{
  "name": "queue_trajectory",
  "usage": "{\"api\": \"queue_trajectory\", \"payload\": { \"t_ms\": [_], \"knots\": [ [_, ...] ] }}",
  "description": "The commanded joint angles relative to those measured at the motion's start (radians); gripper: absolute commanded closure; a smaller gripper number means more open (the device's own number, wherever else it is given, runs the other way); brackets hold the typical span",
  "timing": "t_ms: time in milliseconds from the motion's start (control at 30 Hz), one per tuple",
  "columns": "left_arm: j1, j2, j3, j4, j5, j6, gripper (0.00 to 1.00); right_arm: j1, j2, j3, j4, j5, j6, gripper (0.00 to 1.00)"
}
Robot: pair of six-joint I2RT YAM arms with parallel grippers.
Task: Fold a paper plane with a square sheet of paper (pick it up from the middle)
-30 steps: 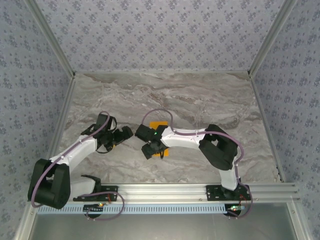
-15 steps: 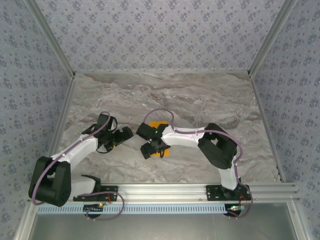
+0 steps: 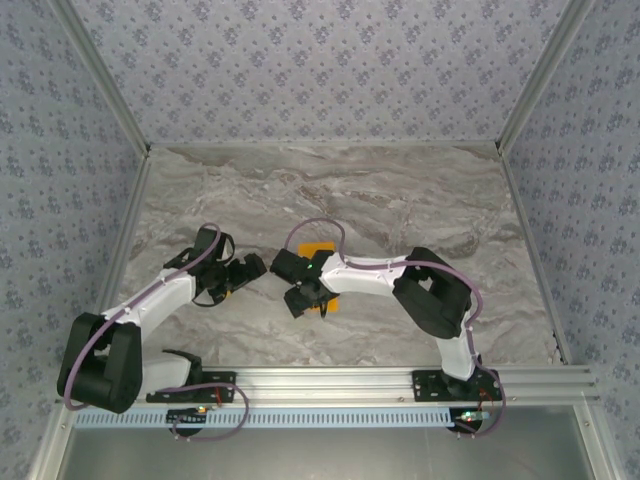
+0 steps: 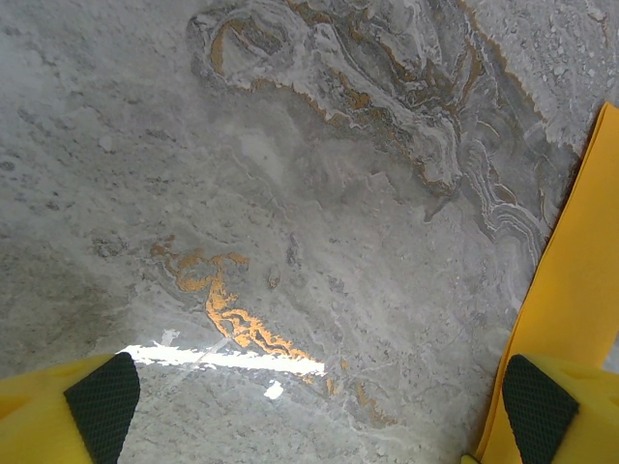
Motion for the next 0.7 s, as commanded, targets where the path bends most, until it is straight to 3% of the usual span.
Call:
{"api": "queue_trajectory", "payload": {
  "t_ms": [0,333,667],
  "knots": [
    [0.004,0.006,0.015,-0.015,-0.001,-0.003,0.01,-0.016,0.037,-0.032,-0.028,-0.028,0.010,0.26],
    [0.004,0.008,0.014,-0.010,0.011,-0.001,0.01,-0.079,-0.018,-0.115,0.083,-0.173,-0.002,0.23],
    [0.004,0.011,0.014,-0.005,0.020,-0.002,0.01,-0.095,-0.018,-0.120,0.074,-0.197,-0.028,0.21]
  ]
}}
